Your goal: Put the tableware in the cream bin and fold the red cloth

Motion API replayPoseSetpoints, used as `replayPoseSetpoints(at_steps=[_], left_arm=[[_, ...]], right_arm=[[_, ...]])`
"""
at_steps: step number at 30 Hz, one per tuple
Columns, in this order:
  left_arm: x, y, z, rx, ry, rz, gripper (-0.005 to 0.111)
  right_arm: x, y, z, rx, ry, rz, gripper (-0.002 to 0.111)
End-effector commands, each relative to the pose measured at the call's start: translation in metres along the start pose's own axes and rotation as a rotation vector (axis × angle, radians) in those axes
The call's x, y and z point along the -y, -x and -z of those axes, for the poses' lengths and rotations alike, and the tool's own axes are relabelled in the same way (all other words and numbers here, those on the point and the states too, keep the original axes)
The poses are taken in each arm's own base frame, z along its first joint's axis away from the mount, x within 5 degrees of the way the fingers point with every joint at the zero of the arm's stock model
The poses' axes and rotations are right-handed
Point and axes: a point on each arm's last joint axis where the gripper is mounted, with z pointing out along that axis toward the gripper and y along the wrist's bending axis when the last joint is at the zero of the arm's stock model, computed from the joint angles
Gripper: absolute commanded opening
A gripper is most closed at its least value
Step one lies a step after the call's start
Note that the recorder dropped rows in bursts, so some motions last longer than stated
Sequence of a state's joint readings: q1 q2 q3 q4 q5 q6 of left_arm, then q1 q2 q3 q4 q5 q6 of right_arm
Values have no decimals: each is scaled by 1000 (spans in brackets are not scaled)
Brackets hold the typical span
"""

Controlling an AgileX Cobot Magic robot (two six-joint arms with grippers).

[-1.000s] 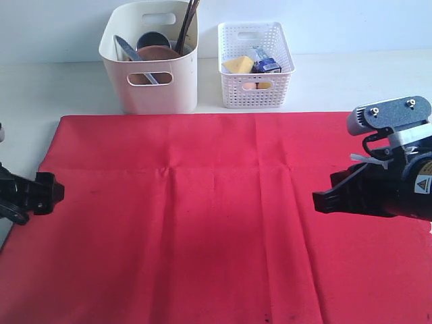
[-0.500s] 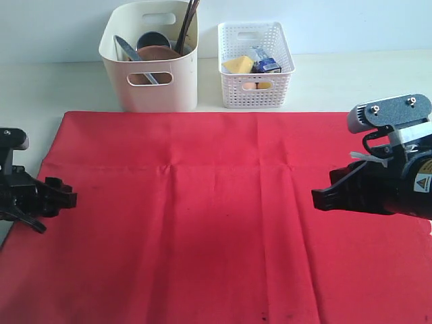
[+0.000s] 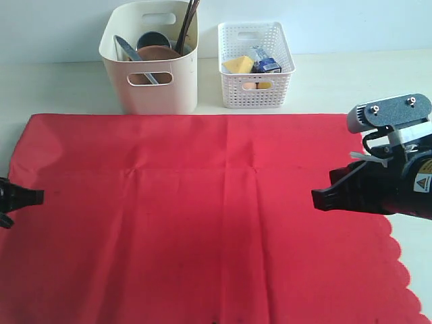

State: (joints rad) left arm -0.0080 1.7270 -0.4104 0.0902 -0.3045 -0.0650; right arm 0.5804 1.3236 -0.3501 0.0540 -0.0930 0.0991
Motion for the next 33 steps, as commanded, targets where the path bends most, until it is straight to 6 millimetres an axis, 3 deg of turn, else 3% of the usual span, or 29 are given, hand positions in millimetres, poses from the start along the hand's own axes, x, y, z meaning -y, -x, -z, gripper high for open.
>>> replayPoseSetpoints(at_steps=[1, 5, 9, 14, 18, 21, 24, 30, 33], left_arm=[[-21, 8, 16, 37, 61, 78, 0], [-16, 18, 33, 93, 52, 52, 0], [4, 29, 56, 124, 7, -27, 0], [54, 53, 98, 186, -127, -193, 0], [104, 62, 131, 196, -270, -331, 0], [142, 64, 150, 222, -381, -443, 0], [160, 67, 164, 259, -438, -500, 0], [169, 72, 173, 262, -451, -535, 0], [169, 72, 173, 259, -449, -538, 0]], right_arm=[[1, 0, -7, -12, -5, 7, 0], [-6, -1, -24, -45, 11, 2, 0], [-42, 13, -48, -78, 92, 87, 0], [-89, 17, -85, -204, 152, 190, 0], [-102, 9, -108, -295, 149, 218, 0], [-103, 10, -111, -340, 139, 223, 0], [-104, 10, -111, -343, 138, 223, 0], [-105, 17, -106, -311, 149, 227, 0], [-107, 29, -91, -265, 168, 263, 0]])
